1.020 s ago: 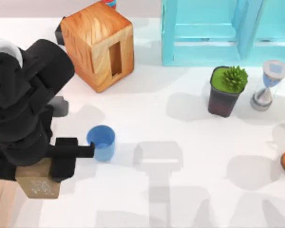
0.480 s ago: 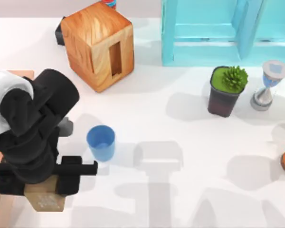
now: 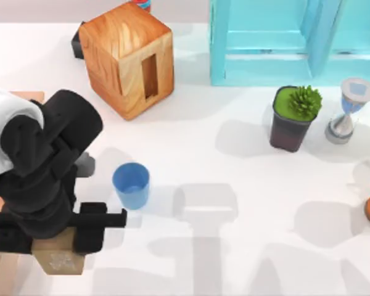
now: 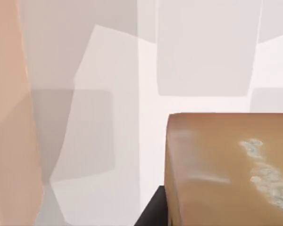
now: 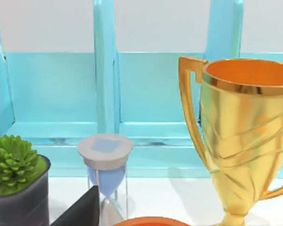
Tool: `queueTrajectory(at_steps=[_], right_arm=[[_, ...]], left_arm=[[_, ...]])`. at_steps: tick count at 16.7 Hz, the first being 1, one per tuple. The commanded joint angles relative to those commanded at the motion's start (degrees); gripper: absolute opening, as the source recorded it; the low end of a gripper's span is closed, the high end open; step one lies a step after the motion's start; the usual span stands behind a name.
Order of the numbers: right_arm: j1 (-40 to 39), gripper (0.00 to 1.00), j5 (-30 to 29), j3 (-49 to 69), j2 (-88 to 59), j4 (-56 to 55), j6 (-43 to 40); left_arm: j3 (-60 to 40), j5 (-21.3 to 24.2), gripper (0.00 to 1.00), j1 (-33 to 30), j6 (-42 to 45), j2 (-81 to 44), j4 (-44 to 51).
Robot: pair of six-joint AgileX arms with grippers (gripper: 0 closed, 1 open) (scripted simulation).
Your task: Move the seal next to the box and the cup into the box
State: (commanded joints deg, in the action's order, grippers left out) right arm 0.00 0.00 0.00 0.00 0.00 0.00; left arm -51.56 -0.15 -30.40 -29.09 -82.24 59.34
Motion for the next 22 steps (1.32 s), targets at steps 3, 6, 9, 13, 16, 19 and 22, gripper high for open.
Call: queueTrajectory(at_steps=[3,6,9,13,16,19,22], right_arm=[[0.0,1.0,0.0,0.0,0.0,0.0,0.0],[0.0,1.0,0.0,0.0,0.0,0.0,0.0],[0.0,1.0,0.0,0.0,0.0,0.0,0.0],[0.0,1.0,0.0,0.0,0.0,0.0,0.0],[0.0,1.0,0.0,0.0,0.0,0.0,0.0],[0.0,1.0,0.0,0.0,0.0,0.0,0.0],[0.0,1.0,0.0,0.0,0.0,0.0,0.0]], left_arm=[[0.0,0.0,0.68,0.0,0.0,0.0,0.0],[0.0,0.0,0.9,0.0,0.0,0.0,0.0],[0.0,0.0,1.0,0.0,0.0,0.0,0.0],[0.0,0.0,1.0,0.0,0.0,0.0,0.0],[-0.02,0.0,1.0,-0.02,0.0,0.02,0.01],[-2.25,0.03,1.0,-0.24,-0.36,-0.07,2.12],[-8.81,-0.04,1.0,-0.29,-0.47,0.4,9.17]])
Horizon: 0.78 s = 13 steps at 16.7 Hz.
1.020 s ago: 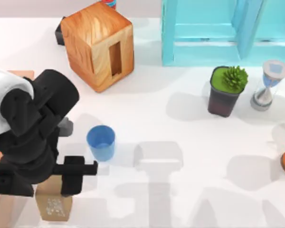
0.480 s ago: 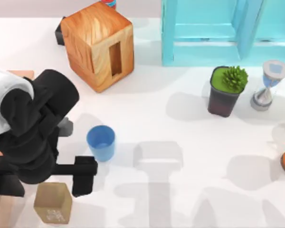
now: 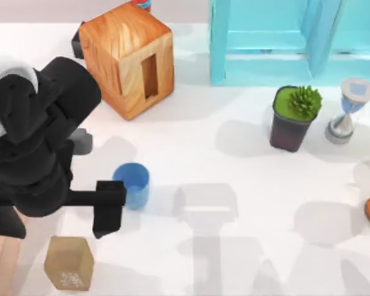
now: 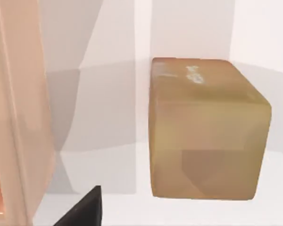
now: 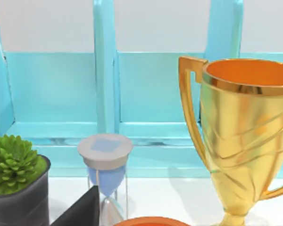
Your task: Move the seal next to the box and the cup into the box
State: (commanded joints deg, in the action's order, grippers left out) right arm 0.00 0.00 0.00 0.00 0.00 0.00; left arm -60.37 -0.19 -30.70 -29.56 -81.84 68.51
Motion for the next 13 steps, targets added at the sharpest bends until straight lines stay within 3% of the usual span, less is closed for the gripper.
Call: queueTrajectory(at_steps=[6,13], right_arm=[[0.0,1.0,0.0,0.0,0.0,0.0,0.0],[0.0,1.0,0.0,0.0,0.0,0.0,0.0]], left_arm=[[-11.87,0.03,1.0,-0.11,0.01,1.4,13.57],[-13.87,-0.01,1.0,-0.49,-0.2,-0.69,13.72]])
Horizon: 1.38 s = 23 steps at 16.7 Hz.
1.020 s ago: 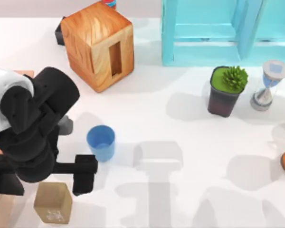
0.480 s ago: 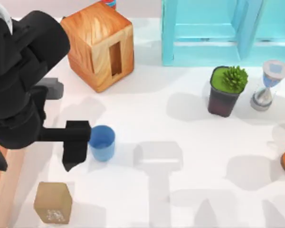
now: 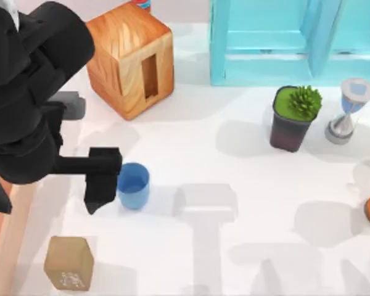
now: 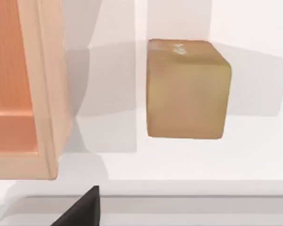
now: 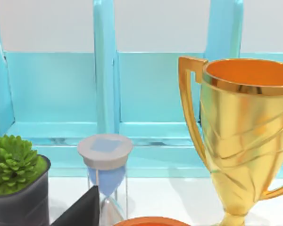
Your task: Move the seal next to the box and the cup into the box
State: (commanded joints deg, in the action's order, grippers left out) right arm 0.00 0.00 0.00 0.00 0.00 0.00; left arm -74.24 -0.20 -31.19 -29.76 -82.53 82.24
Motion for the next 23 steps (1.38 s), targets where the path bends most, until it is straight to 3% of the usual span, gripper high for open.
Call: queueTrajectory(at_steps=[12,19,23], right_arm=[[0.0,1.0,0.0,0.0,0.0,0.0,0.0],[0.0,1.0,0.0,0.0,0.0,0.0,0.0],[0.0,1.0,0.0,0.0,0.0,0.0,0.0]], left_arm=[[-21.35,0.26,1.0,-3.56,-3.44,-32.06,-10.88],[-20.99,0.28,1.0,-3.34,-3.36,-32.97,-12.36],[-15.65,0.29,1.0,-3.4,-3.28,-34.87,-19.79]])
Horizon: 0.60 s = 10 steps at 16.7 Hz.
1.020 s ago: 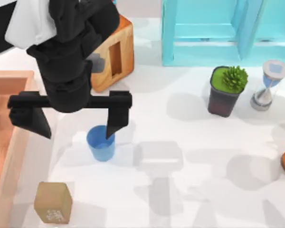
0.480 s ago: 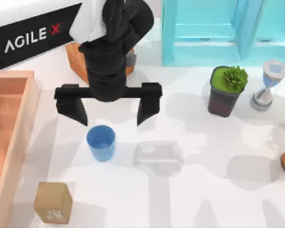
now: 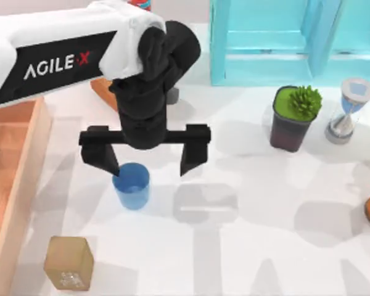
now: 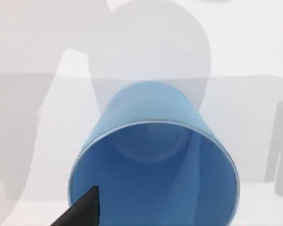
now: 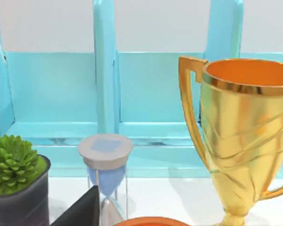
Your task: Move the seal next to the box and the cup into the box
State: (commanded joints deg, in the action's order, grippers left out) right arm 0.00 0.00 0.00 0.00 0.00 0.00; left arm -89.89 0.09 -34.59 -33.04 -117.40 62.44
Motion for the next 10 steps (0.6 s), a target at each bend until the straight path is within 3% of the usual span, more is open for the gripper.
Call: queueTrajectory(at_steps=[4,9,10], right_arm=[[0.0,1.0,0.0,0.0,0.0,0.0,0.0],[0.0,1.0,0.0,0.0,0.0,0.0,0.0],[0.0,1.0,0.0,0.0,0.0,0.0,0.0]], left_arm=[[5.43,0.02,1.0,-0.05,-0.01,-2.12,-7.6],[6.02,0.02,1.0,-0.06,-0.02,-2.34,-8.3],[6.02,0.02,0.92,-0.06,-0.02,-2.34,-8.3]])
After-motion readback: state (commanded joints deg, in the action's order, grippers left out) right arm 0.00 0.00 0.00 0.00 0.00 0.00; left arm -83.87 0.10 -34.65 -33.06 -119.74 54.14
